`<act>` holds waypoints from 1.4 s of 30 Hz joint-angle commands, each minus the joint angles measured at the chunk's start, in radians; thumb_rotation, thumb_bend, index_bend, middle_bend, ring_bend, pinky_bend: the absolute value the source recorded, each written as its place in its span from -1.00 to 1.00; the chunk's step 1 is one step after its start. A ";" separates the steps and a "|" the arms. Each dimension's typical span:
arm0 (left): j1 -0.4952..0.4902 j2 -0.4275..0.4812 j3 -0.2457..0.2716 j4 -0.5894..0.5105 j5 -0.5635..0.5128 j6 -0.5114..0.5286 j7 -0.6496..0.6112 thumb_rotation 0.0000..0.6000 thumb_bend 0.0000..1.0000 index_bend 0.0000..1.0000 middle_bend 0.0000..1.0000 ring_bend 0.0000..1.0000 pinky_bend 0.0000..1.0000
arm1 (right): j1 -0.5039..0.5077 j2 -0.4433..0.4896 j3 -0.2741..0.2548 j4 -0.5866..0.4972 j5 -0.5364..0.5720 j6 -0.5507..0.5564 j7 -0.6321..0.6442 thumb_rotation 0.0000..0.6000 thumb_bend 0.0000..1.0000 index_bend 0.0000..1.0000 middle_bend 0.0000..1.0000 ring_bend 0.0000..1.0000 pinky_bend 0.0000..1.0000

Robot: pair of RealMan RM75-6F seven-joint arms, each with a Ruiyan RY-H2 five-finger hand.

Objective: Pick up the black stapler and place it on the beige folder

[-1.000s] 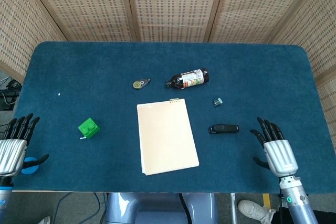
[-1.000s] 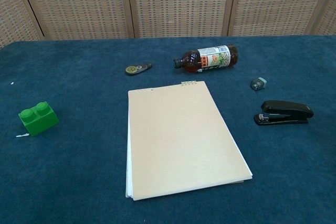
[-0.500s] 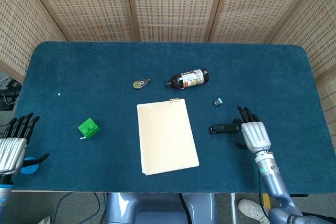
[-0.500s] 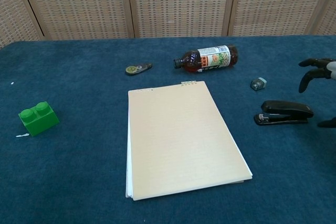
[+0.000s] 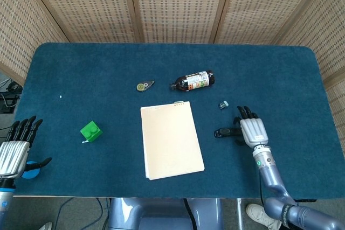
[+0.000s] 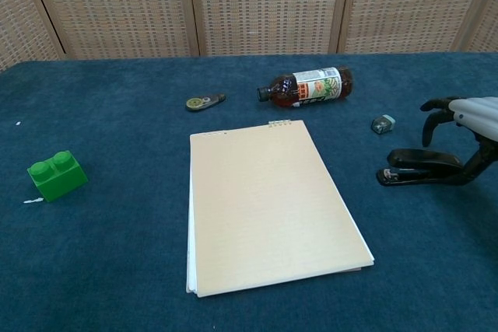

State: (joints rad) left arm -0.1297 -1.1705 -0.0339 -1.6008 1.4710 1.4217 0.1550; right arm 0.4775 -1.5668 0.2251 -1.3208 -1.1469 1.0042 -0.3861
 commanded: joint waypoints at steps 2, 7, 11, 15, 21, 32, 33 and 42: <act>-0.001 -0.001 0.001 0.001 0.001 -0.001 -0.001 1.00 -1.00 -1.00 -1.00 -1.00 -1.00 | 0.020 -0.025 -0.006 0.035 0.020 -0.017 -0.010 1.00 -0.35 -0.10 -0.65 -0.85 -0.45; -0.002 -0.002 0.001 0.004 0.002 -0.002 -0.006 1.00 -1.00 -1.00 -1.00 -1.00 -1.00 | 0.038 -0.046 -0.007 0.070 0.032 -0.028 -0.009 1.00 -0.27 -0.02 -0.58 -0.80 -0.44; -0.003 -0.003 -0.001 0.007 0.001 -0.002 -0.013 1.00 -1.00 -1.00 -1.00 -1.00 -1.00 | 0.048 -0.062 -0.009 0.094 0.027 -0.018 -0.006 1.00 -0.05 0.26 -0.26 -0.39 -0.17; -0.006 -0.005 -0.001 0.010 -0.002 -0.008 -0.013 1.00 -1.00 -1.00 -1.00 -1.00 -1.00 | 0.048 -0.071 -0.014 0.077 -0.023 0.034 0.026 1.00 -0.02 0.52 0.08 0.08 0.28; -0.004 -0.004 0.001 0.007 0.001 -0.002 -0.014 1.00 -1.00 -1.00 -1.00 -1.00 -1.00 | 0.059 -0.058 -0.022 -0.036 -0.058 0.076 -0.024 1.00 -0.03 0.54 0.15 0.20 0.39; -0.006 0.004 -0.004 0.010 -0.015 -0.010 -0.033 1.00 -1.00 -1.00 -1.00 -1.00 -1.00 | 0.137 -0.115 0.010 -0.289 0.041 0.111 -0.307 1.00 -0.04 0.55 0.16 0.21 0.41; -0.005 0.003 -0.007 0.013 -0.020 -0.007 -0.029 1.00 -1.00 -1.00 -1.00 -1.00 -1.00 | 0.149 -0.129 0.013 -0.305 0.060 0.112 -0.336 1.00 -0.04 0.55 0.16 0.21 0.41; -0.001 0.011 -0.020 0.025 -0.042 -0.001 -0.048 1.00 -1.00 -1.00 -1.00 -1.00 -1.00 | 0.213 -0.252 0.017 -0.340 0.172 0.124 -0.430 1.00 -0.04 0.55 0.16 0.21 0.41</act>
State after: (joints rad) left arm -0.1313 -1.1601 -0.0503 -1.5798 1.4362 1.4198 0.1024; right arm 0.6736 -1.7940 0.2430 -1.6604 -0.9908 1.1235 -0.7971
